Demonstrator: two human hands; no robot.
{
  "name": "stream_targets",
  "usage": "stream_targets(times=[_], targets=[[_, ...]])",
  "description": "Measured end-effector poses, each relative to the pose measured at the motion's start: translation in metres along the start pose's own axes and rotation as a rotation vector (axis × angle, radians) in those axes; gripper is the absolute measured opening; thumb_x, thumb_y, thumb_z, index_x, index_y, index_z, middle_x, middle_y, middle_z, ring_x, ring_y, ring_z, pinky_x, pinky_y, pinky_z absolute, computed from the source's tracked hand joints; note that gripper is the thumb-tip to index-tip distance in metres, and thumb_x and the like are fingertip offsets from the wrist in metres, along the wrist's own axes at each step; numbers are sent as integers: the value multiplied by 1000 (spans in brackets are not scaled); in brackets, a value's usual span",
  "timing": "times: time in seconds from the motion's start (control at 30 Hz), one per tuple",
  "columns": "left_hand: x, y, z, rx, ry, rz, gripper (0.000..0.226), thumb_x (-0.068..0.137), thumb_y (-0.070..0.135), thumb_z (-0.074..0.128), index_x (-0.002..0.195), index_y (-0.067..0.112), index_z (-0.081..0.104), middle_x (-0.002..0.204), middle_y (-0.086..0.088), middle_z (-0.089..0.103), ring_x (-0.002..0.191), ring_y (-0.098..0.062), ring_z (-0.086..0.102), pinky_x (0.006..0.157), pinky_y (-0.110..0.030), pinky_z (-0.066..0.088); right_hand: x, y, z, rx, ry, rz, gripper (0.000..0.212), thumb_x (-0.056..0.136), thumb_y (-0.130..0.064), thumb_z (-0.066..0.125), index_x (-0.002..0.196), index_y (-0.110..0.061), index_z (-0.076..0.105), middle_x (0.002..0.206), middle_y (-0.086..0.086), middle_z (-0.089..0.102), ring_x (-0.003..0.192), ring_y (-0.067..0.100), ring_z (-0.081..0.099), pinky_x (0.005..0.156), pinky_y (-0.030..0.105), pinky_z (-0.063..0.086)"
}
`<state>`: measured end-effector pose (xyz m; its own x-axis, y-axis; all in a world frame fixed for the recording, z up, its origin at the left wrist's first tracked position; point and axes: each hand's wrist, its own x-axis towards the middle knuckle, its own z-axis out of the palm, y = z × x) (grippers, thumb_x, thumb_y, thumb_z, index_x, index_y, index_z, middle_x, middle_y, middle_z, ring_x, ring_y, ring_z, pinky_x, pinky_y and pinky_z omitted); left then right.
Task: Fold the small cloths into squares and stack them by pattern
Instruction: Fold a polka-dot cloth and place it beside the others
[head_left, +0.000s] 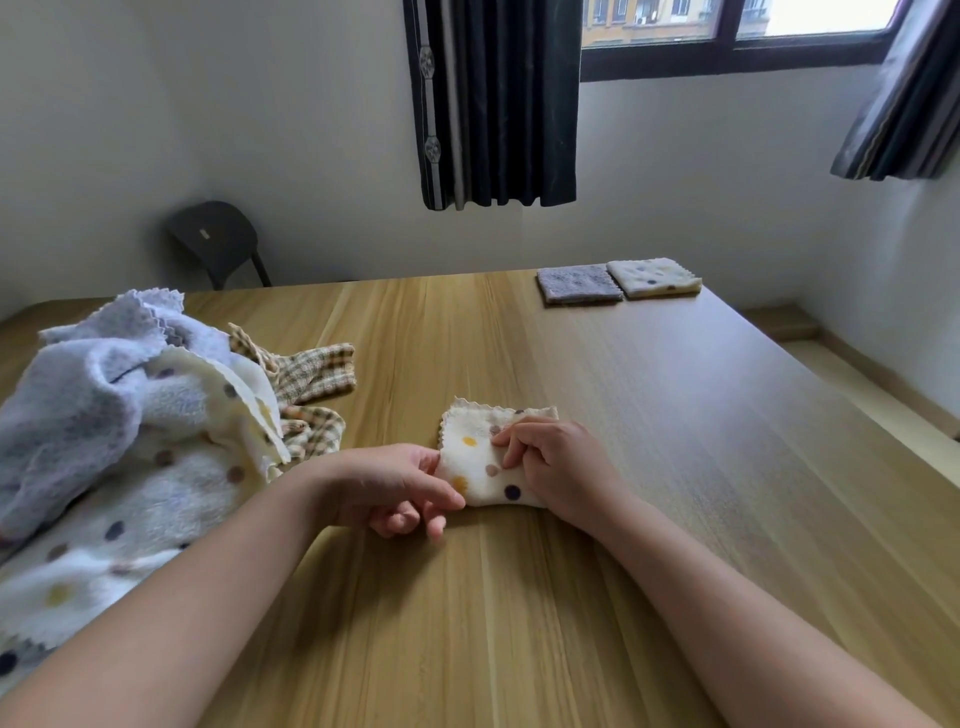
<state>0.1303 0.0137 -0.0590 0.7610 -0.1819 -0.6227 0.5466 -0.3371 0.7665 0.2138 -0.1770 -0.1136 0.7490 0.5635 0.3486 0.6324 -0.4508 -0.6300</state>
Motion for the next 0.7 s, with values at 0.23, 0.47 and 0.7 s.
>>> stream_targets(times=[0.23,0.47,0.7], targets=[[-2,7,-3,230,-63,94,31,93,6,57,122,3,47,65,-8,64,37,-8,44,35,-18,30,1,1,-1,-39,4,-4,26,77,4,48,65,-12,65,99,-11,71,97,4,61,78,26,48],[-6,2,-5,274,22,95,26,92,9,61,115,5,50,60,-7,61,36,-10,40,35,-19,26,0,2,0,-55,6,-25,30,78,5,46,62,-15,61,98,-10,70,99,5,62,78,31,51],[-9,0,-4,275,134,29,15,95,30,58,97,16,61,56,-2,57,37,-8,42,36,-17,26,-2,-1,0,-72,-27,-45,30,78,4,46,65,-19,61,102,-11,69,98,7,62,79,34,51]])
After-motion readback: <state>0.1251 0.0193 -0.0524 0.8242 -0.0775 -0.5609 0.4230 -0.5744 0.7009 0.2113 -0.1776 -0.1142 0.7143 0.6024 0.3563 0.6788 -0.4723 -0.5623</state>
